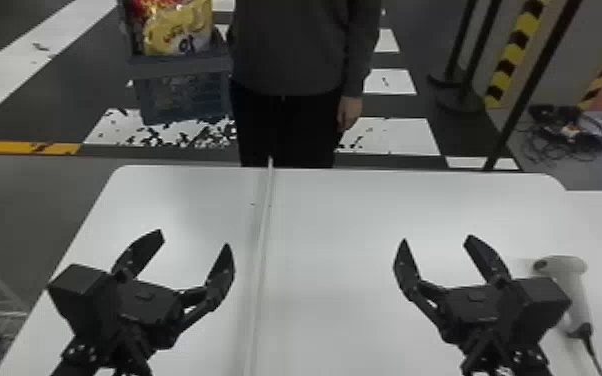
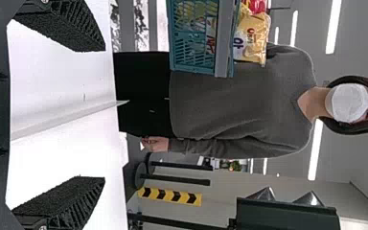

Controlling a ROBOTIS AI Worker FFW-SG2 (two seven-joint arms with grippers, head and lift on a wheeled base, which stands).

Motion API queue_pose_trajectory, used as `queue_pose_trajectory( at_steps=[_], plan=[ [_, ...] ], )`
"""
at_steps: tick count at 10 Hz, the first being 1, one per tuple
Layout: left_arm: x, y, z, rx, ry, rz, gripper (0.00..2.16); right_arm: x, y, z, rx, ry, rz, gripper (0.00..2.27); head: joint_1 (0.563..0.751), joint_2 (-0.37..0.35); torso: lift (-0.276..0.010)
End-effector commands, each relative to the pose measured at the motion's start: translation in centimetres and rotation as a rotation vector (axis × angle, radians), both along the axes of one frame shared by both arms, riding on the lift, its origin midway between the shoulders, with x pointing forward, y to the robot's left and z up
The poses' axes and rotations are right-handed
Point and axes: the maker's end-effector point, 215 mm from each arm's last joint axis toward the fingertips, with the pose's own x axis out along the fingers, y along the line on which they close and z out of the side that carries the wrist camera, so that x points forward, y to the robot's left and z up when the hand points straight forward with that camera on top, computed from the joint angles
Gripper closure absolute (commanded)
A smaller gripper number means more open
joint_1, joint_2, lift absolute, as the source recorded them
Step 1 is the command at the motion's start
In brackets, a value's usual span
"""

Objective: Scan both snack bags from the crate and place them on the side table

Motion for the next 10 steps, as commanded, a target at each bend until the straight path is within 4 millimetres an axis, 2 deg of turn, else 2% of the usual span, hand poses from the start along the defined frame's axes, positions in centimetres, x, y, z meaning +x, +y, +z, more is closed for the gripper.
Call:
queue_pose_trajectory(
  at_steps=[1,7,10],
  plan=[
    [0.0,0.0,0.1,0.001,-0.004,-0.001,0.02,-0.1,0.1,0.0,0.001,-0.001,0.001,0.07,0.695,0.005,-0.095],
    [-0.2,-0.3,0.5,-0.001,-0.018,-0.016,0.02,-0.2,0.1,0.2,0.005,-0.008,0.001,0.07,0.695,0.004,-0.095],
    [0.0,0.4,1.4,0.009,-0.053,0.028,0.02,-0.2,0.1,0.2,0.005,-0.01,0.001,0.07,0.695,0.007,-0.095]
  ],
)
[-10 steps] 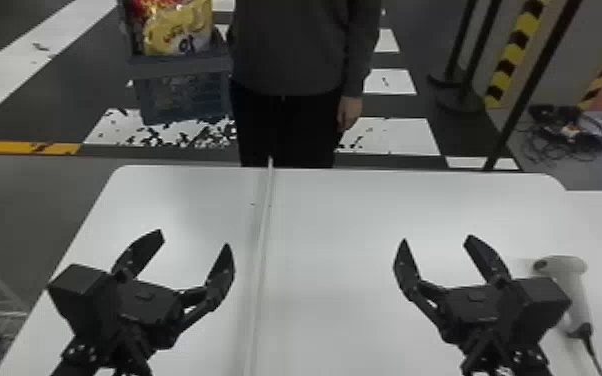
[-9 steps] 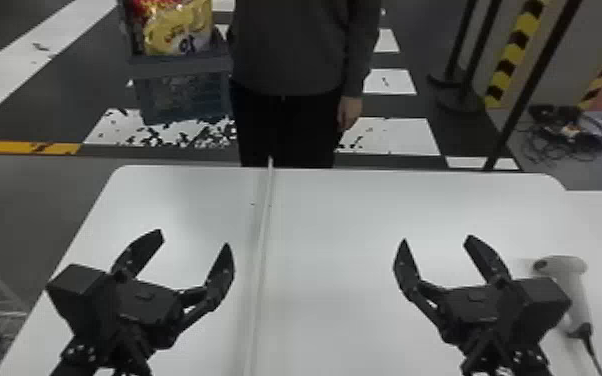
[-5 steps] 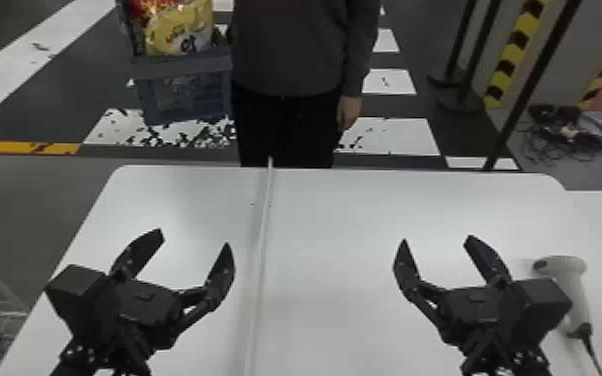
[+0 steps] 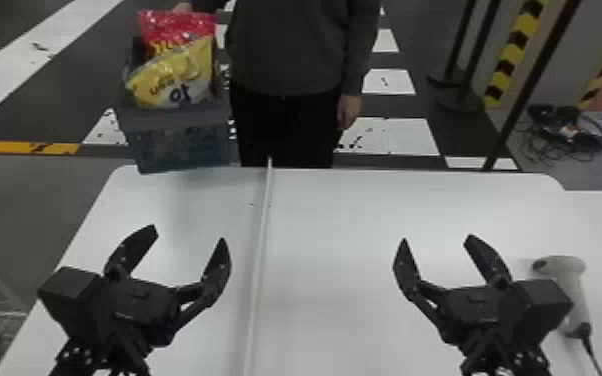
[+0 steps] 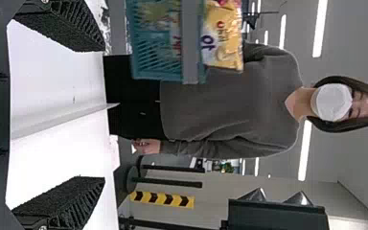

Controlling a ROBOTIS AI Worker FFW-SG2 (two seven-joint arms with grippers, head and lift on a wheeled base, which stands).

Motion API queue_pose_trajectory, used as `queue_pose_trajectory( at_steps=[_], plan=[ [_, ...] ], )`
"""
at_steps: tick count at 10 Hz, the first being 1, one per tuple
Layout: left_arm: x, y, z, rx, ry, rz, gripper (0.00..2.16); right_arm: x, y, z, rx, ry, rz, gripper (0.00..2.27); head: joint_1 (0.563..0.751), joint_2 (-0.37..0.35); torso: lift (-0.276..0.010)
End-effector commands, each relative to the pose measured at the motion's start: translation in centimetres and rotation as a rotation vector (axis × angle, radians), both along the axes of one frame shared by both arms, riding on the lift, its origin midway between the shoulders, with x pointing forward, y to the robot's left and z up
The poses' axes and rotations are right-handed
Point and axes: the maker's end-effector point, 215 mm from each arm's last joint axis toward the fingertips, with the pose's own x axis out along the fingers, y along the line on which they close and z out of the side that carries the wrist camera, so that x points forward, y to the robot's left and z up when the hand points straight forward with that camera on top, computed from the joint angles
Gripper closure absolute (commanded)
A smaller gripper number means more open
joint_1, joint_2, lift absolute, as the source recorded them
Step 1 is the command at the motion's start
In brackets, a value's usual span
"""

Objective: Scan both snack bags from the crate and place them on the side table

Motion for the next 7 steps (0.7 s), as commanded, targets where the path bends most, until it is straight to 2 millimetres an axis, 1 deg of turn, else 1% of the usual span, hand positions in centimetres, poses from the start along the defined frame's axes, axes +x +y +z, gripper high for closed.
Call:
queue_pose_trajectory(
  at_steps=[1,3,7],
  plan=[
    [0.04,-0.02,0.24,0.005,-0.009,0.006,0.02,-0.01,0.0,-0.13,0.0,0.002,0.0,0.07,0.695,0.011,-0.095],
    [0.03,-0.04,0.33,0.006,-0.014,0.003,0.02,-0.01,0.0,0.06,0.0,-0.005,0.0,0.07,0.695,0.012,-0.095],
    [-0.18,-0.35,0.42,0.005,-0.017,-0.005,0.01,0.01,-0.35,-0.3,-0.001,0.001,-0.006,0.07,0.695,0.008,-0.095]
  ],
)
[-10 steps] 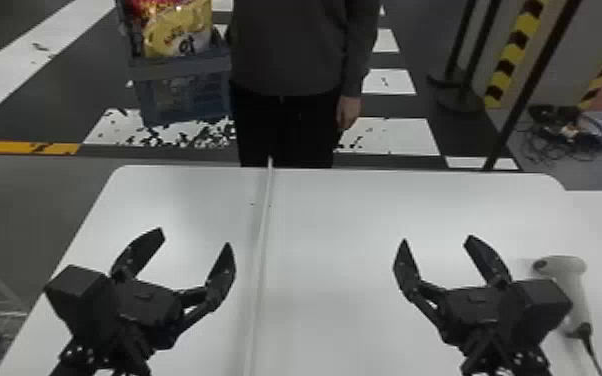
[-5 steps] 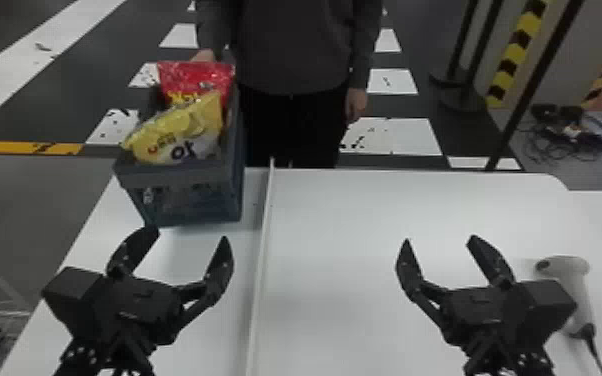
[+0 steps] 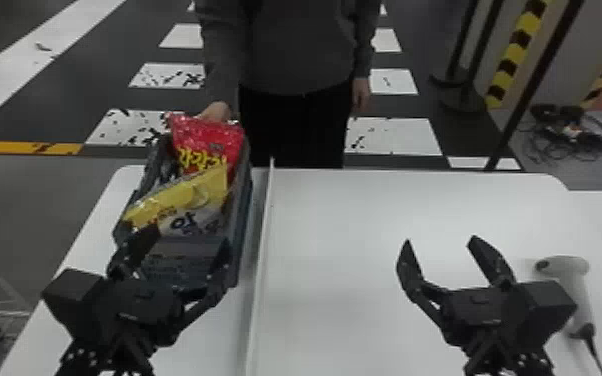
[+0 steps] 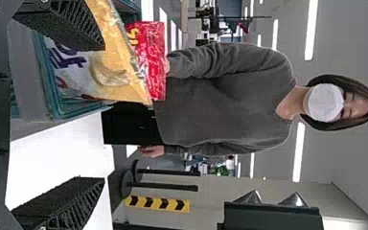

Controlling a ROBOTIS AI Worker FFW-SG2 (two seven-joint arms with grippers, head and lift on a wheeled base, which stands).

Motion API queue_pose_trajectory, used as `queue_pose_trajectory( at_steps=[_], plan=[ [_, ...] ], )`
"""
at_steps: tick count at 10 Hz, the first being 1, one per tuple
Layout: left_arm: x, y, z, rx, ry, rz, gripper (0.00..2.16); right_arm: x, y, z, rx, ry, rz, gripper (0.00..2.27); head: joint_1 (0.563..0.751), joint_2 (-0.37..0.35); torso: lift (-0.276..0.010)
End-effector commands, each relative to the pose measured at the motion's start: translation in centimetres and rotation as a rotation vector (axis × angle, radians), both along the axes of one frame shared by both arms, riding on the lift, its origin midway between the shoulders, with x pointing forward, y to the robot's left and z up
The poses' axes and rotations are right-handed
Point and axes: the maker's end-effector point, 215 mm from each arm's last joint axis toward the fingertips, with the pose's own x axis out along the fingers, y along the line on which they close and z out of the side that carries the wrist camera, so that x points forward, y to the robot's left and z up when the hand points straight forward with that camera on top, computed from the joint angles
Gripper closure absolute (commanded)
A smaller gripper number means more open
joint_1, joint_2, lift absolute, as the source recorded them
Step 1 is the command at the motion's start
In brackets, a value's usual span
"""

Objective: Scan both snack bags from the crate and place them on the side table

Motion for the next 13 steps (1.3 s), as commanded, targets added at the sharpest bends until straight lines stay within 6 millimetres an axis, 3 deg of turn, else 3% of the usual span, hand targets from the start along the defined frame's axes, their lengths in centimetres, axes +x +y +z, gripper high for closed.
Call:
queue_pose_trajectory(
  at_steps=[1,5,6,10,13],
  plan=[
    [-0.2,0.0,-0.2,0.001,0.005,-0.001,0.02,0.0,-0.1,-0.1,-0.001,0.001,-0.002,0.07,0.695,0.006,-0.095],
    [-0.7,1.3,-0.3,-0.026,0.01,0.017,0.03,-0.1,-0.2,-0.3,-0.001,0.006,-0.003,0.07,0.695,0.009,-0.095],
    [-1.0,2.1,0.6,-0.025,-0.025,0.022,0.08,-0.1,-0.2,-0.4,-0.001,0.007,-0.003,0.07,0.695,0.012,-0.095],
    [-1.8,7.0,3.1,-0.005,-0.113,0.04,0.15,-0.1,-0.2,-0.6,0.0,0.012,-0.005,0.07,0.695,0.056,-0.095],
    [-1.2,10.6,3.1,-0.003,-0.116,0.063,0.15,-0.2,0.0,-0.7,0.001,0.014,-0.002,0.07,0.695,0.108,-0.095]
  ],
)
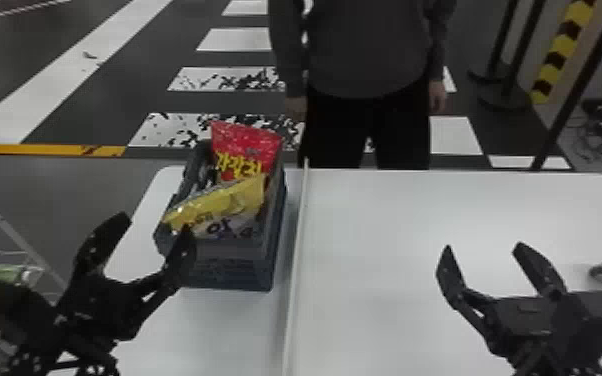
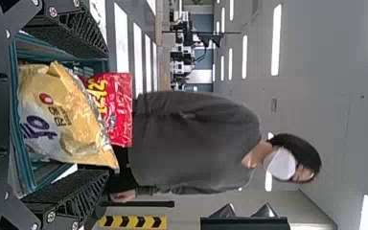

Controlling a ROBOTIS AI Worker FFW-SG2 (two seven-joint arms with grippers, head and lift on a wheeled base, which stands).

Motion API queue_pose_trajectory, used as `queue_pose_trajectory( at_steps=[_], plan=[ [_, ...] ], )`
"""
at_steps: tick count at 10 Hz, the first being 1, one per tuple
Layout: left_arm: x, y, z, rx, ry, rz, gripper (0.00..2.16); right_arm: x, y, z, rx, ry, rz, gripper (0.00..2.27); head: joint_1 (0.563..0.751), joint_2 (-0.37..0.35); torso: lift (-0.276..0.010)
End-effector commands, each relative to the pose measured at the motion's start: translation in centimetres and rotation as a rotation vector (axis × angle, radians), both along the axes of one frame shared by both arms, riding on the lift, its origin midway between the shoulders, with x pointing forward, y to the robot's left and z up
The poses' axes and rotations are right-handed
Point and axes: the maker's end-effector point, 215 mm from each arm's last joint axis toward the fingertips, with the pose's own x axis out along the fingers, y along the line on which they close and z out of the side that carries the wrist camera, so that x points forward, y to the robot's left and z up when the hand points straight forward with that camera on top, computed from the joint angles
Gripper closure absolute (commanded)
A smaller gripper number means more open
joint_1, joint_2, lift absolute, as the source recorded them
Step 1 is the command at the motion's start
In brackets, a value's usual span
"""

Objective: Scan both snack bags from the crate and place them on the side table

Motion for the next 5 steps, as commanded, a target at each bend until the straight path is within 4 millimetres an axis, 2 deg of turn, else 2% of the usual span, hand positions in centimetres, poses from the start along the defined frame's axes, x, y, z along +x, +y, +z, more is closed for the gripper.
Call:
queue_pose_trajectory(
  at_steps=[1,3,5],
  plan=[
    [0.6,2.2,-0.5,0.0,0.01,0.021,0.15,0.0,0.0,0.0,0.0,0.001,-0.001,0.07,0.695,0.128,-0.095],
    [2.0,3.9,-1.1,-0.002,0.029,0.007,0.15,0.0,0.0,0.0,0.0,0.001,-0.001,0.07,0.695,0.153,-0.095],
    [3.7,4.0,-2.2,-0.009,0.067,-0.042,0.15,0.0,0.1,0.0,0.001,-0.002,0.002,0.07,0.695,0.168,-0.095]
  ],
)
